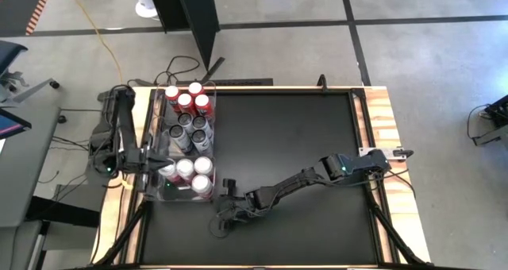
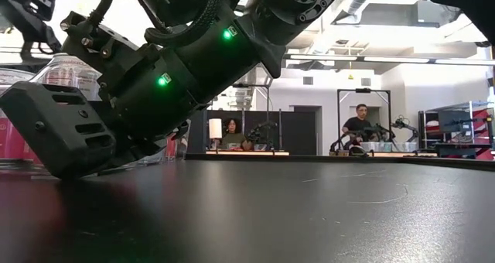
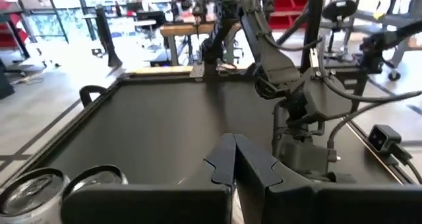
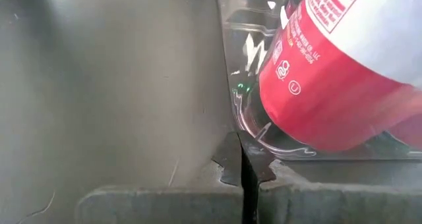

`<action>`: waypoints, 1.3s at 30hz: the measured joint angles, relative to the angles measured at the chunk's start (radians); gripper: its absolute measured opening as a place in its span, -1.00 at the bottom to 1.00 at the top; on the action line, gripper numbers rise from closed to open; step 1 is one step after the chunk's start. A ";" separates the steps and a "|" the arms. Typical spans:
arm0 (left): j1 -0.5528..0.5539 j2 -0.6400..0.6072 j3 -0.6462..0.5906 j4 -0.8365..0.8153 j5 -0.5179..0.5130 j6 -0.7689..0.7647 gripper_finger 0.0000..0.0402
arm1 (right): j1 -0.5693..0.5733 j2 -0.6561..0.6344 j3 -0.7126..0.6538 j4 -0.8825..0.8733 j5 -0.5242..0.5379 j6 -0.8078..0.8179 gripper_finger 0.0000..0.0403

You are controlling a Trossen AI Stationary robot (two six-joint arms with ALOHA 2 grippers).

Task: Sort soda cans
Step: Move the bottom transparent bin to the bottom left of the table

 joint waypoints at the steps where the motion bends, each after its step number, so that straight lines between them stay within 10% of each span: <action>1: -0.024 -0.004 0.000 -0.029 -0.026 -0.032 -1.00 | 0.000 0.000 0.000 0.000 -0.001 0.000 -0.98; 39: -0.100 0.091 -0.078 0.013 -0.193 -0.161 -1.00 | 0.001 -0.001 0.000 -0.002 -0.008 -0.007 -0.97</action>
